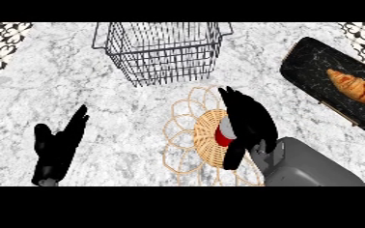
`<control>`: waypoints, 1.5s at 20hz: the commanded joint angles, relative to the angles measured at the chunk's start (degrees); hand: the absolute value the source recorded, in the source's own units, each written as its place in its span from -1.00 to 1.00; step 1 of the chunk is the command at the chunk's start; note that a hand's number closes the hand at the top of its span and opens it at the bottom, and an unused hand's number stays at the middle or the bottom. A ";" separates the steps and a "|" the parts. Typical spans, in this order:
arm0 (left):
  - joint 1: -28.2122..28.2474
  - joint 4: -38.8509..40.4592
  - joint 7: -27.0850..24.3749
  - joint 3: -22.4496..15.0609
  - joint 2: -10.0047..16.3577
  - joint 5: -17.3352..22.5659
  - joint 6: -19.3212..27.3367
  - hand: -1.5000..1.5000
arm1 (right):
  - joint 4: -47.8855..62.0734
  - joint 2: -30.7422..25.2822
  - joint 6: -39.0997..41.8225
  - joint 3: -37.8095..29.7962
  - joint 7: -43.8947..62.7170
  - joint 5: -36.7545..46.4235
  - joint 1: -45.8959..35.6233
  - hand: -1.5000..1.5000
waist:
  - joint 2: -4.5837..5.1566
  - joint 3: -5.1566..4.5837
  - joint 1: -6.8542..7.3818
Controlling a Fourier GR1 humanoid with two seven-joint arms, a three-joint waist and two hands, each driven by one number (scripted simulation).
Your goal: Pick the can from the placemat and place it in the basket
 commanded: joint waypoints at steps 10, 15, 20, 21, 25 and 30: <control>3.56 4.01 2.65 -0.71 -1.74 -1.13 -0.05 0.00 | 4.75 4.56 1.03 -0.77 2.19 5.26 2.79 -1.00 | 0.63 -0.86 0.11; 4.80 5.77 -1.17 -0.28 -1.60 -0.37 -3.37 0.00 | 4.37 1.02 4.71 -1.17 -2.94 7.50 0.93 1.00 | 0.64 -0.91 0.18; 0.54 6.38 2.67 1.39 -1.54 -0.40 -2.18 0.00 | 3.74 0.31 4.13 0.30 -4.46 11.39 3.39 1.00 | 0.67 -0.88 -0.38; 2.56 4.71 2.66 0.19 -1.87 -1.04 -2.09 0.00 | 7.81 3.61 3.57 1.05 -4.62 12.62 1.73 1.00 | 0.76 -0.87 0.45; 4.50 3.09 1.38 1.11 -1.60 -1.19 -2.27 0.00 | 6.32 0.57 4.48 -0.84 -7.32 13.67 3.05 1.00 | 0.64 -0.86 0.29; -0.66 4.65 2.72 0.24 -1.83 -2.01 -2.63 0.00 | 14.35 26.24 4.54 9.35 5.42 21.41 -7.89 1.00 | 1.36 -1.13 3.53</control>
